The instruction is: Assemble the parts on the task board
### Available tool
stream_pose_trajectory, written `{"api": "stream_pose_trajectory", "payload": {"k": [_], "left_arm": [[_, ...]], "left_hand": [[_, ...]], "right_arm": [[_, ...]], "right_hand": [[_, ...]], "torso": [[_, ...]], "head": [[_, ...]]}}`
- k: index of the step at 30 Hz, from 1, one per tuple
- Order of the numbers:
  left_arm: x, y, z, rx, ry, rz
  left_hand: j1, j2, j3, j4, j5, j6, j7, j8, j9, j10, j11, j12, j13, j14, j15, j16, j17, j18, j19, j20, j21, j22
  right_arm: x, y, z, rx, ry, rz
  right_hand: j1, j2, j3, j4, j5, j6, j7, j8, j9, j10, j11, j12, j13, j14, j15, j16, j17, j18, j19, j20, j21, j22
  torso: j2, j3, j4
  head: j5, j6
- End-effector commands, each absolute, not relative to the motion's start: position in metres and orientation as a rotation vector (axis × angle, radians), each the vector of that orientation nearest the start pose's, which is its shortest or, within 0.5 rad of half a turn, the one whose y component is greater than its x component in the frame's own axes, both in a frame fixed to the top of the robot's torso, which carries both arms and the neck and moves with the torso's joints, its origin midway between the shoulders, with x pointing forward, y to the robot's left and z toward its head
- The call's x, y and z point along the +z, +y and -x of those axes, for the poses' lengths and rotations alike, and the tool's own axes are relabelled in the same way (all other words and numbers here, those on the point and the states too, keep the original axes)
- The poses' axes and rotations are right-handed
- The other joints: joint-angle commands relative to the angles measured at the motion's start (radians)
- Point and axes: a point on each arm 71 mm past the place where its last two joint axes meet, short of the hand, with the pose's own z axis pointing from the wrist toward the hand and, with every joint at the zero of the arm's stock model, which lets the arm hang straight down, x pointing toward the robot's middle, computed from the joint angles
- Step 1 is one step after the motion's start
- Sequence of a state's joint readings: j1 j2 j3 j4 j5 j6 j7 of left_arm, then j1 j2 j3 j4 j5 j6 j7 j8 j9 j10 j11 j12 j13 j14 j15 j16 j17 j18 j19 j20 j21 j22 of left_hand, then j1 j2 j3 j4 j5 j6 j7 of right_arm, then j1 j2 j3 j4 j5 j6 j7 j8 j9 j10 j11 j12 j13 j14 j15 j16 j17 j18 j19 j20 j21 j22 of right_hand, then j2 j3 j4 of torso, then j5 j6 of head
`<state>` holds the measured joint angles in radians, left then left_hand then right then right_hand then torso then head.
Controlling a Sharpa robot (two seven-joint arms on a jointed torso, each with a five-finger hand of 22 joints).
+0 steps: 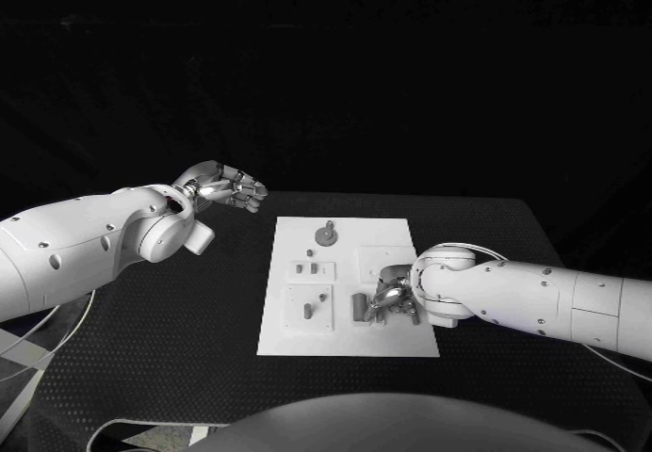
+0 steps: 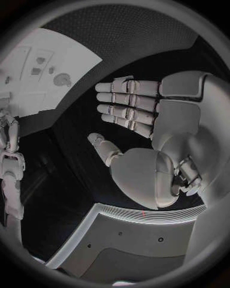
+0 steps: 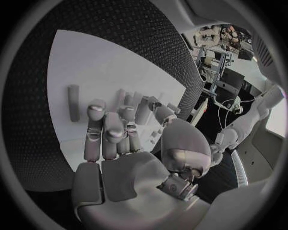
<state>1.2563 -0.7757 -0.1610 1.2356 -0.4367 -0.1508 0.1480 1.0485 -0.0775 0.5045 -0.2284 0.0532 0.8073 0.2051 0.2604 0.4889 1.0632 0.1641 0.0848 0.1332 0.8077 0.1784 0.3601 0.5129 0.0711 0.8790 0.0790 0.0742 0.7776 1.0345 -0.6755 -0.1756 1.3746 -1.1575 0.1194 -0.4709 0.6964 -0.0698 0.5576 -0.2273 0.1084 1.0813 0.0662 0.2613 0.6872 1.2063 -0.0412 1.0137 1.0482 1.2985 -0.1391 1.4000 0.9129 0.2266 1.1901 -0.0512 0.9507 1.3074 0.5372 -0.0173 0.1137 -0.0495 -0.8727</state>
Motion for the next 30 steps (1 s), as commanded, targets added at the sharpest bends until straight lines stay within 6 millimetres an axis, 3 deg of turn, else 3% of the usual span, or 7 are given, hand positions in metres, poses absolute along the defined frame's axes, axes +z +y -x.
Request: {"api": "stream_pose_trajectory", "payload": {"k": [1,14,21,27,30], "left_arm": [[-0.219,0.254,-0.527,-1.117,1.817,0.745],[-0.219,0.255,-0.527,-1.115,1.816,0.747],[-0.219,0.256,-0.527,-1.113,1.815,0.748],[-0.219,0.255,-0.527,-1.113,1.817,0.748],[-0.219,0.255,-0.526,-1.115,1.819,0.748]], "left_hand": [[-0.010,-0.002,0.001,0.005,0.004,-0.006,-0.001,0.006,-0.001,0.007,0.002,-0.006,-0.002,0.008,-0.003,-0.004,0.001,0.010,0.001,-0.003,0.002,-0.002],[-0.009,-0.003,0.001,0.005,0.004,-0.007,-0.001,0.006,-0.002,0.007,0.002,-0.006,-0.002,0.008,-0.003,-0.004,0.002,0.010,0.001,-0.003,0.002,-0.002],[-0.009,-0.003,0.001,0.005,0.004,-0.007,-0.001,0.006,-0.002,0.007,0.002,-0.006,-0.002,0.008,-0.003,-0.004,0.002,0.010,0.001,-0.003,0.002,-0.002],[-0.009,-0.003,0.001,0.005,0.004,-0.007,-0.001,0.006,-0.002,0.007,0.002,-0.006,-0.002,0.008,-0.003,-0.005,0.002,0.010,0.001,-0.003,0.002,-0.002],[-0.009,-0.003,0.001,0.005,0.004,-0.007,-0.001,0.006,-0.002,0.007,0.002,-0.006,-0.002,0.008,-0.003,-0.005,0.002,0.010,0.001,-0.003,0.002,-0.002]], "right_arm": [[-0.353,-0.180,-0.425,0.340,2.544,-0.032],[-0.348,-0.187,-0.421,0.329,2.508,-0.013],[-0.324,-0.196,-0.429,0.344,2.435,-0.047],[-0.310,-0.206,-0.437,0.318,2.416,-0.048],[-0.310,-0.216,-0.439,0.272,2.441,-0.047]], "right_hand": [[-0.006,-0.001,-0.001,0.000,0.004,0.004,-0.001,0.002,0.001,0.004,-0.004,0.003,0.000,-0.001,-0.009,0.004,-0.001,0.035,0.004,-0.003,0.002,0.006],[-0.001,-0.012,0.001,-0.024,0.004,0.005,-0.001,0.001,0.001,0.004,-0.004,0.005,0.001,-0.002,-0.009,0.005,-0.002,0.035,0.003,-0.005,0.004,0.008],[-0.010,-0.023,0.001,-0.021,0.005,0.005,-0.001,0.000,0.001,0.004,-0.004,0.004,0.001,-0.002,-0.009,0.005,-0.002,0.035,0.004,-0.005,0.004,0.007],[-0.042,-0.027,0.007,0.009,0.005,0.001,0.001,-0.004,-0.001,0.006,-0.002,0.001,-0.002,-0.002,-0.007,0.004,-0.005,0.035,0.004,-0.004,0.001,0.005],[-0.071,-0.003,0.011,0.040,0.005,0.003,0.001,-0.004,-0.001,0.007,-0.003,0.001,-0.003,-0.002,-0.007,0.005,-0.006,0.035,0.004,-0.004,0.000,0.005]], "torso": [[0.000,-0.0002,0.0002],[0.000,0.0000,0.0000],[0.000,0.0005,-0.0018],[0.001,0.0014,-0.0029],[0.001,0.0014,-0.0019]], "head": [[0.000,0.000],[0.000,0.000],[-0.008,0.000],[-0.014,0.000],[-0.016,0.000]]}}
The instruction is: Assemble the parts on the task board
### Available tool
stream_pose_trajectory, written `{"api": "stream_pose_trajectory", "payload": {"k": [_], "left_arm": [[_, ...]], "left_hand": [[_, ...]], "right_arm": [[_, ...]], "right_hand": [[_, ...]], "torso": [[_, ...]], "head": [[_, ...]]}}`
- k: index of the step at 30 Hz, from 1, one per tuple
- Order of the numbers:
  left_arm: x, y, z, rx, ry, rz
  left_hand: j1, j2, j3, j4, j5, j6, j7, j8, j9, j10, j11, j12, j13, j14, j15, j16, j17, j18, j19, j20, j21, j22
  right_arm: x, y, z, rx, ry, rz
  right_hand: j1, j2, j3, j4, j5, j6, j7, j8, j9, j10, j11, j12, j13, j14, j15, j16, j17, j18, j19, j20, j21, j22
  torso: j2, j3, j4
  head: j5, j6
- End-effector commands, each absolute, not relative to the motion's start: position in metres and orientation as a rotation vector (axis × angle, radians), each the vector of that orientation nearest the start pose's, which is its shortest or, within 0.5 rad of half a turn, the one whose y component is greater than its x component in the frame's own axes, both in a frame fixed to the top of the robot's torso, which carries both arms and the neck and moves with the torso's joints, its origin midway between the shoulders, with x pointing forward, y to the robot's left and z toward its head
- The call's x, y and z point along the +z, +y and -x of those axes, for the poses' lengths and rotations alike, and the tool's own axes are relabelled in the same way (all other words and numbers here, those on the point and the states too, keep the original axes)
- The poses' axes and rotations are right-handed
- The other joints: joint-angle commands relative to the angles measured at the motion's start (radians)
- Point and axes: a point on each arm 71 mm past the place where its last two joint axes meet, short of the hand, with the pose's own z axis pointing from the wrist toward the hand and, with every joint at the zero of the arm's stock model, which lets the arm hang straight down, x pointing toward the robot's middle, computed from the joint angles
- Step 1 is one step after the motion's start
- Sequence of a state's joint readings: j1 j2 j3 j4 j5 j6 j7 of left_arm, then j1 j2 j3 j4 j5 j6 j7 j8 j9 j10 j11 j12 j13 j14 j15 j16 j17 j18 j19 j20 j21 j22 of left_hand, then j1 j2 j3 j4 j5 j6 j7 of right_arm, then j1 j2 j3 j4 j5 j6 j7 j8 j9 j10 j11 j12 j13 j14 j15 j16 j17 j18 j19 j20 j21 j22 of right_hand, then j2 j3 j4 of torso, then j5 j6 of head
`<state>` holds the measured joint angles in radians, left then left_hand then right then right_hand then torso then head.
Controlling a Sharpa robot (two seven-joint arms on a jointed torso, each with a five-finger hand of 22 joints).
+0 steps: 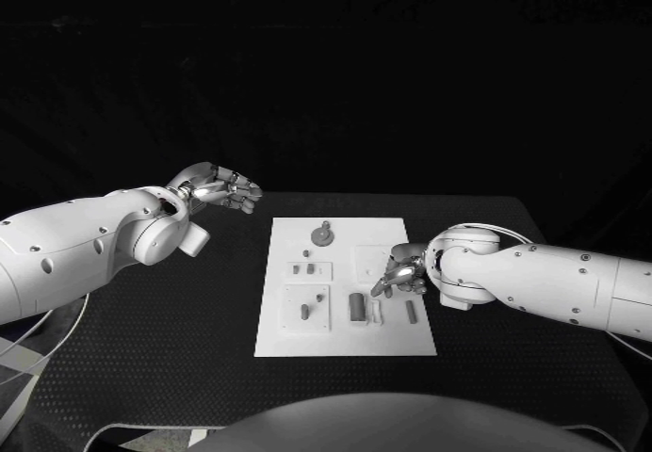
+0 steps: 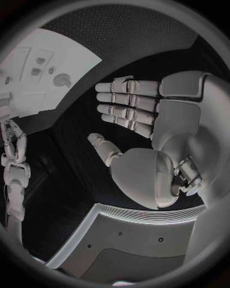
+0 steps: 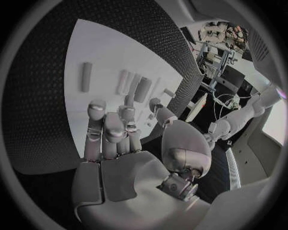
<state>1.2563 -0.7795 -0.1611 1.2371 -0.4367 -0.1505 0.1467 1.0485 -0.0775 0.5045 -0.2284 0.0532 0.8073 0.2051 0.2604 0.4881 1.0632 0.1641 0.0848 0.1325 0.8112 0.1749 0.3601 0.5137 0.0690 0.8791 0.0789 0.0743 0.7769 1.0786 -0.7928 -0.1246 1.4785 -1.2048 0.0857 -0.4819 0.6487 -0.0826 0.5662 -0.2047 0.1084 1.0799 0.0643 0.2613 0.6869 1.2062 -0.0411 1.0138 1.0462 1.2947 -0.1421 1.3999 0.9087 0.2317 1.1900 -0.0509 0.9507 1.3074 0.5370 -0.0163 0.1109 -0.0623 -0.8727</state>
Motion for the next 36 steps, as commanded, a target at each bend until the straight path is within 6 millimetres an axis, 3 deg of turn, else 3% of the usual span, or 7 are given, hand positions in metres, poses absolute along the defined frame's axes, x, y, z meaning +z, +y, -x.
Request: {"api": "stream_pose_trajectory", "payload": {"k": [1,7,15,21,28,36], "left_arm": [[-0.219,0.255,-0.526,-1.114,1.819,0.748],[-0.219,0.258,-0.526,-1.110,1.816,0.751],[-0.219,0.258,-0.526,-1.109,1.816,0.751],[-0.220,0.258,-0.526,-1.109,1.817,0.751],[-0.220,0.258,-0.526,-1.109,1.817,0.751],[-0.220,0.257,-0.526,-1.111,1.818,0.750]], "left_hand": [[-0.009,-0.003,0.001,0.005,0.004,-0.007,-0.001,0.006,-0.001,0.007,0.002,-0.006,-0.001,0.005,0.001,-0.005,0.001,0.012,0.001,-0.003,0.002,-0.001],[-0.009,-0.003,0.001,0.005,0.004,-0.007,-0.001,0.006,-0.001,0.007,0.002,-0.006,-0.001,0.005,0.001,-0.005,0.002,0.012,0.001,-0.003,0.002,-0.001],[-0.008,-0.004,0.001,0.005,0.004,-0.007,-0.002,0.006,-0.001,0.007,0.002,-0.006,-0.002,0.005,0.001,-0.005,0.002,0.013,0.001,-0.003,0.002,-0.001],[-0.008,-0.004,0.001,0.005,0.004,-0.007,-0.002,0.006,-0.001,0.007,0.002,-0.006,-0.002,0.005,0.001,-0.005,0.002,0.013,0.001,-0.003,0.002,-0.001],[-0.008,-0.004,0.001,0.005,0.004,-0.007,-0.001,0.007,-0.001,0.007,0.002,-0.006,-0.002,0.005,0.001,-0.005,0.002,0.012,0.001,-0.003,0.002,-0.001],[-0.008,-0.004,0.001,0.005,0.004,-0.007,-0.002,0.007,-0.001,0.007,0.002,-0.006,-0.002,0.005,0.001,-0.006,0.003,0.012,0.001,-0.003,0.002,-0.001]], "right_arm": [[-0.310,-0.220,-0.441,0.255,2.444,-0.046],[-0.316,-0.242,-0.446,0.120,2.481,0.006],[-0.316,-0.254,-0.445,0.069,2.486,0.011],[-0.321,-0.258,-0.438,0.046,2.533,0.040],[-0.329,-0.264,-0.435,0.002,2.557,0.077],[-0.343,-0.255,-0.427,0.024,2.583,0.090]], "right_hand": [[-0.039,0.026,0.003,0.033,0.004,0.005,0.002,-0.004,-0.001,0.007,-0.003,0.001,-0.001,0.002,-0.004,0.006,-0.002,0.030,0.003,-0.004,0.000,0.005],[-0.038,0.039,0.003,0.016,0.004,0.008,0.001,-0.003,0.000,0.009,-0.005,0.004,0.001,0.002,-0.005,0.011,0.000,0.030,0.002,-0.007,0.006,0.011],[-0.063,0.054,-0.001,0.024,0.004,0.013,0.000,-0.002,0.000,0.010,-0.005,0.005,0.002,0.006,-0.006,0.017,0.011,0.030,0.001,-0.006,0.009,0.013],[-0.069,0.044,-0.002,0.021,0.004,0.015,-0.001,-0.002,0.000,0.011,-0.006,0.007,0.003,0.006,-0.006,0.020,0.013,0.030,0.001,-0.006,0.011,0.014],[-0.074,0.038,-0.002,0.021,0.004,0.016,-0.002,-0.002,0.000,0.011,-0.007,0.007,0.004,0.007,-0.007,0.021,0.017,0.030,0.000,-0.006,0.011,0.014],[-0.075,0.034,-0.001,0.021,0.005,0.016,-0.002,-0.002,-0.001,0.011,-0.007,0.007,0.004,0.008,-0.007,0.022,0.019,0.030,0.000,-0.007,0.012,0.014]], "torso": [[0.001,0.0002,0.0012],[0.000,0.0003,0.0010],[0.001,0.0015,0.0010],[0.000,-0.0004,0.0037],[0.000,-0.0003,0.0011],[0.001,-0.0003,0.0030]], "head": [[-0.004,0.000],[-0.013,0.000],[-0.023,0.000],[-0.023,0.000],[-0.025,0.000],[-0.026,0.000]]}}
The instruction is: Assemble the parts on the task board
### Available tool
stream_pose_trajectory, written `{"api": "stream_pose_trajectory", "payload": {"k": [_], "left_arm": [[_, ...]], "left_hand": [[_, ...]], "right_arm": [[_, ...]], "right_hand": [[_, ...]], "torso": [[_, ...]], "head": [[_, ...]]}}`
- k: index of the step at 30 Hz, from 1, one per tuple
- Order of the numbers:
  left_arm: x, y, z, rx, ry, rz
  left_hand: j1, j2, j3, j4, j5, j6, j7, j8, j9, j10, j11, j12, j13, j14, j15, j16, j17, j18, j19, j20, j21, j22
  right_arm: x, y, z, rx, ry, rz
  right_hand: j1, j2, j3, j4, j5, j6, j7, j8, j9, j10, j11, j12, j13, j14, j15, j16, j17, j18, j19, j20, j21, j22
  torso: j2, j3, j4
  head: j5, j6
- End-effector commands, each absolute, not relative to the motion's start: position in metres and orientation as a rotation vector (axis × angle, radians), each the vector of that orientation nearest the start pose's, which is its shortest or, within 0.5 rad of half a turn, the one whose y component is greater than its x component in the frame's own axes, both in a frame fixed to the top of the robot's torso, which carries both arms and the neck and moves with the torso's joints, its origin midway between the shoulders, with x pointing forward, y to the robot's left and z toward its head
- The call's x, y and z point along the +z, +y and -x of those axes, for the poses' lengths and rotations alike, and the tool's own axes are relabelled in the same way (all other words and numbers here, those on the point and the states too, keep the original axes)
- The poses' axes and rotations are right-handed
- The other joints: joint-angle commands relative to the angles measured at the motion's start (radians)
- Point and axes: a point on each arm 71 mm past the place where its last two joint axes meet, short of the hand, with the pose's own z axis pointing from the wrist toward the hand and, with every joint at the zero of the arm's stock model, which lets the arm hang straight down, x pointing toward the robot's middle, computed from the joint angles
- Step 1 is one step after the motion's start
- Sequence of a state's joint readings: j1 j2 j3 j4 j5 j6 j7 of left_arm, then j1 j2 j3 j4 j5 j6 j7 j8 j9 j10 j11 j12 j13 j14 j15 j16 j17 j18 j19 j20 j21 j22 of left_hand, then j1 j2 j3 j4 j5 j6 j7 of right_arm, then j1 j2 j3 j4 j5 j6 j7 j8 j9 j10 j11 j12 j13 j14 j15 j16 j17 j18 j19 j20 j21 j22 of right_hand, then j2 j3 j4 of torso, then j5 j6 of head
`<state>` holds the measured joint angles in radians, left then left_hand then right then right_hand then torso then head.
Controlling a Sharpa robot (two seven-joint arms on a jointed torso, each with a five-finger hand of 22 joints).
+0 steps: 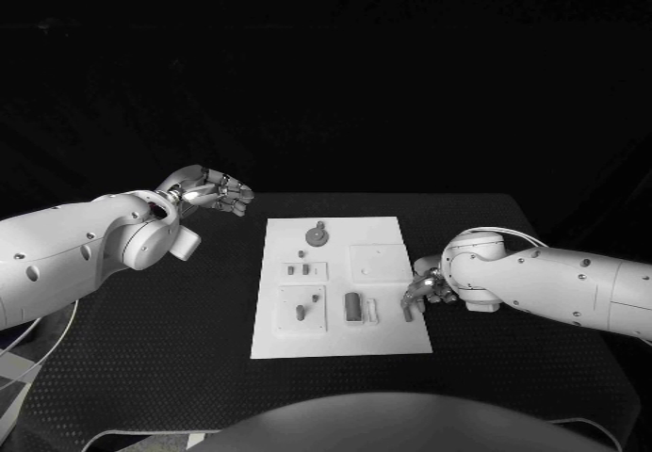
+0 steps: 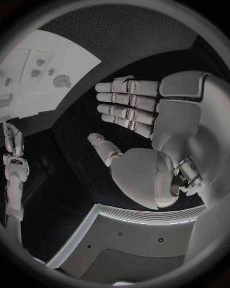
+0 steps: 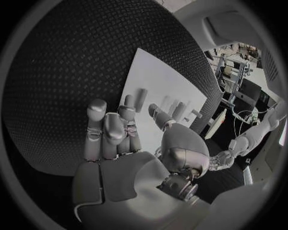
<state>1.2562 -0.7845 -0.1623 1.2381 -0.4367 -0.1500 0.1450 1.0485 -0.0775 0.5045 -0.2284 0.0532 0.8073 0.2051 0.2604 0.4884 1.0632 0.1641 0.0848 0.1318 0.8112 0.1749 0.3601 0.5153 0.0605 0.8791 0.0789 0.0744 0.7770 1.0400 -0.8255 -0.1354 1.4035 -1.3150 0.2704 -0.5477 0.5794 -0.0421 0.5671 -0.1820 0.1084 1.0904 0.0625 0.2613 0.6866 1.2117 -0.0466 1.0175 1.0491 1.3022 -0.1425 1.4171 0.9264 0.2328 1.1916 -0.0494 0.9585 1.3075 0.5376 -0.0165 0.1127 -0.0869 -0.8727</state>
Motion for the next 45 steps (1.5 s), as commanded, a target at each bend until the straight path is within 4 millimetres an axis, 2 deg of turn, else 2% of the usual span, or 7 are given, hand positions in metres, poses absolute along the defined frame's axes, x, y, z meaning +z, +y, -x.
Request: {"api": "stream_pose_trajectory", "payload": {"k": [1,16,24,29,37,41,45], "left_arm": [[-0.220,0.257,-0.526,-1.111,1.818,0.750],[-0.220,0.257,-0.527,-1.112,1.818,0.749],[-0.220,0.258,-0.527,-1.108,1.817,0.751],[-0.220,0.258,-0.526,-1.110,1.818,0.750],[-0.220,0.258,-0.526,-1.109,1.818,0.751],[-0.220,0.259,-0.526,-1.107,1.818,0.752],[-0.220,0.258,-0.526,-1.109,1.819,0.751]], "left_hand": [[-0.008,-0.004,0.001,0.005,0.004,-0.007,-0.001,0.007,-0.002,0.007,0.002,-0.006,-0.001,0.005,0.001,-0.006,0.001,0.021,0.001,-0.003,0.002,-0.001],[-0.008,-0.004,0.001,0.005,0.004,-0.007,-0.001,0.007,-0.002,0.007,0.002,-0.006,-0.001,0.005,0.001,-0.006,0.002,0.021,0.001,-0.003,0.002,-0.001],[-0.007,-0.004,0.001,0.005,0.004,-0.007,-0.001,0.007,-0.002,0.007,0.002,-0.006,-0.002,0.005,0.001,-0.006,0.002,0.021,0.001,-0.003,0.002,-0.001],[-0.007,-0.004,0.001,0.005,0.004,-0.007,-0.001,0.007,-0.002,0.007,0.002,-0.006,-0.002,0.005,0.001,-0.006,0.002,0.021,0.001,-0.003,0.002,-0.001],[-0.007,-0.004,0.001,0.005,0.004,-0.007,-0.001,0.007,-0.002,0.008,0.002,-0.006,-0.002,0.005,0.001,-0.007,0.002,0.021,0.001,-0.003,0.002,-0.001],[-0.007,-0.004,0.000,0.005,0.004,-0.007,-0.001,0.008,-0.002,0.008,0.002,-0.006,-0.002,0.005,0.001,-0.007,0.002,0.021,0.001,-0.003,0.002,-0.001],[-0.007,-0.004,0.000,0.005,0.004,-0.007,-0.001,0.008,-0.002,0.008,0.002,-0.006,-0.002,0.005,0.001,-0.007,0.003,0.021,0.001,-0.003,0.002,-0.001]], "right_arm": [[-0.345,-0.253,-0.426,0.026,2.583,0.091],[-0.355,-0.240,-0.424,0.044,2.596,0.103],[-0.360,-0.239,-0.423,-0.027,2.561,0.196],[-0.362,-0.239,-0.425,-0.072,2.518,0.245],[-0.367,-0.232,-0.426,-0.102,2.430,0.307],[-0.366,-0.231,-0.427,-0.092,2.404,0.304],[-0.366,-0.227,-0.426,-0.067,2.400,0.313]], "right_hand": [[-0.006,-0.007,-0.001,-0.002,0.005,0.006,0.000,-0.002,0.000,0.006,-0.001,0.004,0.001,0.000,-0.006,0.005,0.000,0.029,-0.001,-0.008,0.004,0.014],[0.003,0.005,0.007,-0.016,0.005,0.006,0.000,-0.002,-0.001,0.006,-0.001,0.004,0.003,-0.001,-0.007,0.007,0.000,0.029,-0.001,-0.010,0.007,0.015],[0.067,0.024,0.021,-0.105,0.005,0.003,0.002,-0.004,0.000,0.005,0.001,0.003,0.004,-0.006,-0.005,0.005,-0.012,0.029,-0.001,-0.009,0.011,0.014],[0.098,0.025,0.022,-0.109,0.004,0.003,0.003,-0.004,0.000,0.006,0.002,0.002,0.004,-0.006,-0.004,0.004,-0.014,0.029,-0.001,-0.008,0.011,0.013],[0.134,0.027,0.018,-0.110,0.004,0.003,0.003,-0.004,0.000,0.006,0.002,0.002,0.004,-0.006,-0.003,0.004,-0.017,0.029,-0.001,-0.007,0.012,0.012],[0.162,0.020,0.011,-0.111,0.004,-0.002,0.005,-0.006,0.001,0.005,0.004,0.001,0.004,-0.010,-0.002,0.002,-0.024,0.029,-0.004,-0.007,0.012,0.012],[0.173,-0.001,0.000,-0.110,0.004,-0.018,0.010,-0.015,-0.003,0.003,0.008,0.000,0.003,-0.011,0.001,0.000,-0.025,0.029,-0.006,-0.005,0.010,0.011]], "torso": [[0.001,-0.0001,0.0019],[0.000,-0.0004,0.0015],[0.000,-0.0007,0.0019],[0.000,-0.0016,0.0016],[0.000,-0.0006,0.0018],[0.000,-0.0009,0.0023],[-0.001,-0.0017,0.0012]], "head": [[-0.002,0.000],[0.002,0.000],[0.003,0.000],[0.003,0.000],[0.003,0.000],[0.003,0.000],[0.005,0.000]]}}
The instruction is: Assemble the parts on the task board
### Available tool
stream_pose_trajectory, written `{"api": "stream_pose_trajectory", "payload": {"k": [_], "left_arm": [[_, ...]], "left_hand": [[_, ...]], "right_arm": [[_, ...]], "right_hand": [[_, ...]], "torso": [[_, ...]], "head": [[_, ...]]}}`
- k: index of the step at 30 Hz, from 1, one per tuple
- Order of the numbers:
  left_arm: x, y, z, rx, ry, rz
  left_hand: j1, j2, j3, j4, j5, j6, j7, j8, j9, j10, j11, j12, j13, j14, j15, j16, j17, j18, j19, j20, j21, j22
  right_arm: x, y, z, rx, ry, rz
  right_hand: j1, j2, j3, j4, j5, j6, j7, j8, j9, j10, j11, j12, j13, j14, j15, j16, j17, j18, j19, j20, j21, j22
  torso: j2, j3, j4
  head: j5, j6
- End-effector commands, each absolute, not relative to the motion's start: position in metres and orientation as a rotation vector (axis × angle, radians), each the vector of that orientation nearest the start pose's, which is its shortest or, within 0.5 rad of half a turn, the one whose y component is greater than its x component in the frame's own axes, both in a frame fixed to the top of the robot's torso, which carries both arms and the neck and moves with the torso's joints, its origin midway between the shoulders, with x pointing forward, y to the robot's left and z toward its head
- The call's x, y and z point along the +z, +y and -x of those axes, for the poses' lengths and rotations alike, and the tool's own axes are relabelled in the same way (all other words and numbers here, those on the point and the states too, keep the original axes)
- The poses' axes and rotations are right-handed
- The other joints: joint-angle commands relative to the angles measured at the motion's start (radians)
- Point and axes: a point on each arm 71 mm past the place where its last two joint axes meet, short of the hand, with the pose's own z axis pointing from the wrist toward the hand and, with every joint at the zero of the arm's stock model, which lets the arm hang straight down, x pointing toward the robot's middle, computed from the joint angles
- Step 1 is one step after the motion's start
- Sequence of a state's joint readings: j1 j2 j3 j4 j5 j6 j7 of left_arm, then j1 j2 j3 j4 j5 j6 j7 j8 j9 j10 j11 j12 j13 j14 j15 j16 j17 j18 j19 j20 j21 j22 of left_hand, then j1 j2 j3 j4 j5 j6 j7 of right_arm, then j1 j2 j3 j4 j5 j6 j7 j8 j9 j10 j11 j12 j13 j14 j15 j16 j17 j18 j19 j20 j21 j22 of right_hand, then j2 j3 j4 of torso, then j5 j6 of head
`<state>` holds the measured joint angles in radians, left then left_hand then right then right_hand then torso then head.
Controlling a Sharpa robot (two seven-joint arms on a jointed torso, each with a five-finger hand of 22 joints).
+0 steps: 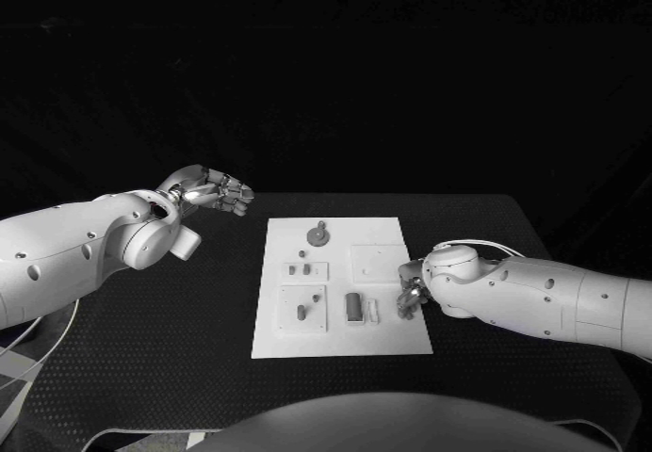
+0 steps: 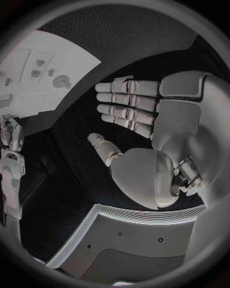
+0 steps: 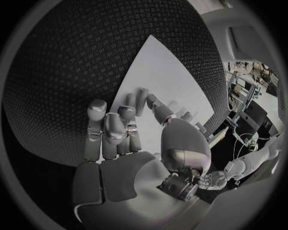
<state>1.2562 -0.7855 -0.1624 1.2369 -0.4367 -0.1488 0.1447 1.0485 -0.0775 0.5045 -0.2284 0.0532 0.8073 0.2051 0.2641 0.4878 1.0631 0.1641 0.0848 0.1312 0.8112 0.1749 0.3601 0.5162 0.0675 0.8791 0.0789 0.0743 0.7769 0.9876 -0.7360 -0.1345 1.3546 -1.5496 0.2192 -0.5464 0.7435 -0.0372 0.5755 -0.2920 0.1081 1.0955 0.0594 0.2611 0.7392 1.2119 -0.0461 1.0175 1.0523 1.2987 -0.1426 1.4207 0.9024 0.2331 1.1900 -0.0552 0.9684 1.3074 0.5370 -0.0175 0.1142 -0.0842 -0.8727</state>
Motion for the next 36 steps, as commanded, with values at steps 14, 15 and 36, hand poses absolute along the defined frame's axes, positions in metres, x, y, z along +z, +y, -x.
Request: {"api": "stream_pose_trajectory", "payload": {"k": [14,15,36], "left_arm": [[-0.2202,0.2577,-0.5258,-1.109,1.826,0.752],[-0.2202,0.2579,-0.5258,-1.108,1.826,0.753],[-0.2207,0.2577,-0.5252,-1.105,1.835,0.756]], "left_hand": [[-0.008,-0.004,0.000,0.006,0.004,-0.007,-0.001,0.004,-0.002,0.008,0.002,-0.006,-0.001,0.005,0.001,-0.007,0.002,0.014,0.001,-0.003,0.002,-0.001],[-0.008,-0.004,0.000,0.006,0.004,-0.007,-0.001,0.004,-0.002,0.008,0.002,-0.006,-0.001,0.005,0.001,-0.007,0.002,0.014,0.001,-0.003,0.002,-0.001],[-0.008,-0.005,0.000,0.006,0.004,-0.009,-0.001,0.004,-0.002,0.007,0.002,-0.007,-0.002,0.005,0.001,-0.008,0.003,0.014,0.001,-0.003,0.002,-0.001]], "right_arm": [[-0.3693,-0.2267,-0.4231,-0.026,2.473,0.251],[-0.3694,-0.2264,-0.4228,-0.015,2.479,0.239],[-0.3639,-0.2261,-0.4188,0.230,2.512,-0.181]], "right_hand": [[0.161,0.007,-0.010,-0.003,0.004,-0.041,0.021,-0.026,-0.060,-0.001,0.015,0.002,0.001,-0.009,0.009,-0.004,-0.004,0.029,-0.011,0.000,0.001,0.012],[0.179,0.016,-0.012,-0.004,0.004,-0.041,0.021,-0.026,-0.060,-0.001,0.015,0.002,0.001,-0.009,0.009,-0.003,-0.004,0.029,-0.013,0.000,0.002,0.013],[0.229,0.051,0.071,-0.003,0.007,-0.027,0.019,-0.018,-0.059,0.006,0.014,0.005,0.000,-0.009,0.011,-0.002,-0.006,0.029,-0.015,0.016,0.005,0.013]], "torso": [[0.000,-0.0009,0.0001],[0.000,-0.0004,0.0000],[0.000,-0.0001,-0.0010]], "head": [[0.004,0.000],[0.004,0.000],[0.009,0.000]]}}
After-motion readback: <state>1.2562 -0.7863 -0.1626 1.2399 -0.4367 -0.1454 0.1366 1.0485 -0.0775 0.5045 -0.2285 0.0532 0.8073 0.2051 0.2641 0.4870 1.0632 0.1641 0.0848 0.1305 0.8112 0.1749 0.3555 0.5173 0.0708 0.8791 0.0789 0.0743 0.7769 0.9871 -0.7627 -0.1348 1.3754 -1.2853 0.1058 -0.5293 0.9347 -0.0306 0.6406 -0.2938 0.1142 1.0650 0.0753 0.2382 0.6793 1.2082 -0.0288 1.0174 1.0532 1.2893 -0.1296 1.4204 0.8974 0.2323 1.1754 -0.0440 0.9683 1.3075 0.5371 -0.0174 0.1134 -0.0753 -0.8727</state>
